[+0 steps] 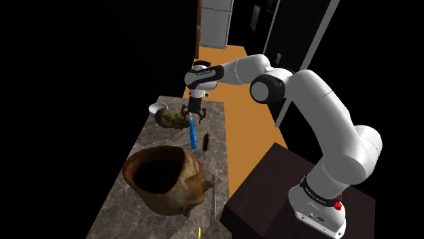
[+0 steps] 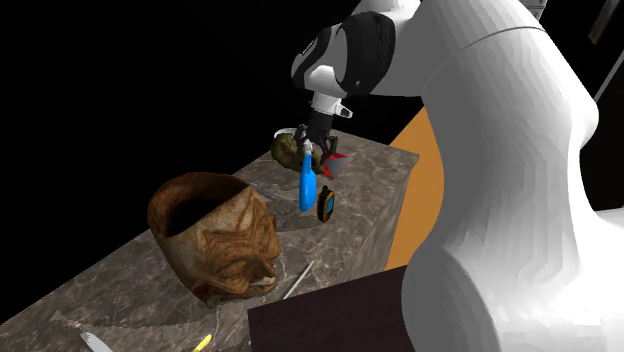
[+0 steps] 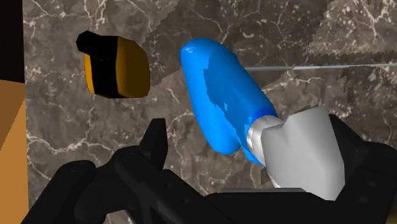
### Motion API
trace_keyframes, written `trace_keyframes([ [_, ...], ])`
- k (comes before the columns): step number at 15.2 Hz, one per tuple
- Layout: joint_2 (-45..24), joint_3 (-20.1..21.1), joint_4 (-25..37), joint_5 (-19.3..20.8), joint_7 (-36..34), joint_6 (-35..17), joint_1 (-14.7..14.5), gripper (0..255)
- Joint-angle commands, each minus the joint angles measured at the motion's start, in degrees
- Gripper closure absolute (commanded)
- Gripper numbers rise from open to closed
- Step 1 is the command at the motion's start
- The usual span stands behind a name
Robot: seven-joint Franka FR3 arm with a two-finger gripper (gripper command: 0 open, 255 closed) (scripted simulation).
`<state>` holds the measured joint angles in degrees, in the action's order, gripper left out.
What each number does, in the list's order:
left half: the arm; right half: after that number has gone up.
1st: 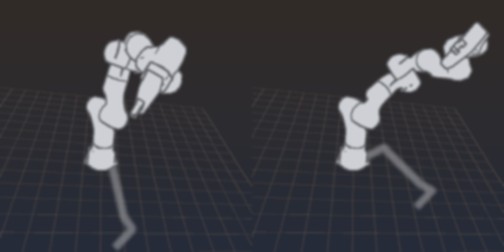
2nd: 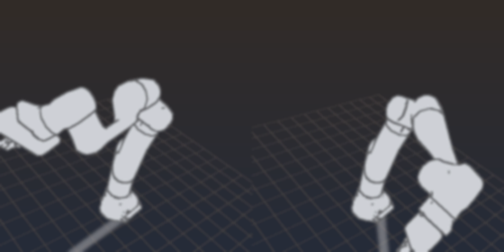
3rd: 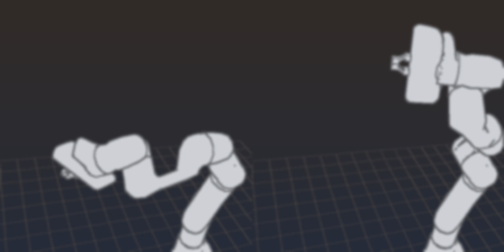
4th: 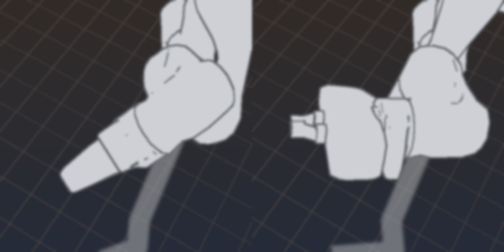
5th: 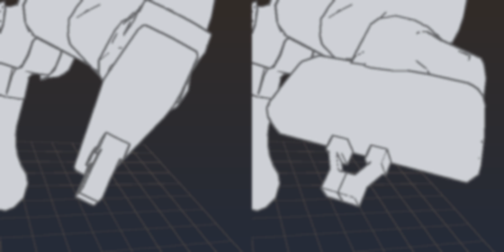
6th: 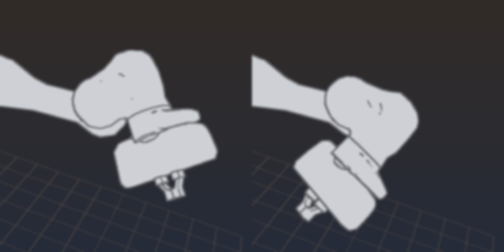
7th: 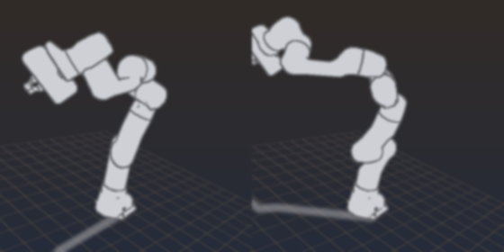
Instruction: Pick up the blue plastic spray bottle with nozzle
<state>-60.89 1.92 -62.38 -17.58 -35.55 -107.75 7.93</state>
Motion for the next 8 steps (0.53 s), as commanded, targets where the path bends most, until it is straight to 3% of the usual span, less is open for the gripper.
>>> trace_keyframes([
  [1,-4.4,0.0,-1.9,0.0,0.0,-1.2,-0.5,0],
  [2,-3.5,-0.2,-4.5,0.0,1.7,-2.3,0.6,255],
  [3,-4.2,-0.1,-3.0,0.0,0.8,-1.8,0.0,255],
  [5,-1.6,-0.2,-8.8,-0.3,2.0,-4.8,0.2,255],
  [6,-3.3,-0.2,-4.7,0.0,1.3,-2.6,0.1,255],
  [8,-3.9,-0.2,-5.3,-0.2,1.8,-3.8,0.3,255],
])
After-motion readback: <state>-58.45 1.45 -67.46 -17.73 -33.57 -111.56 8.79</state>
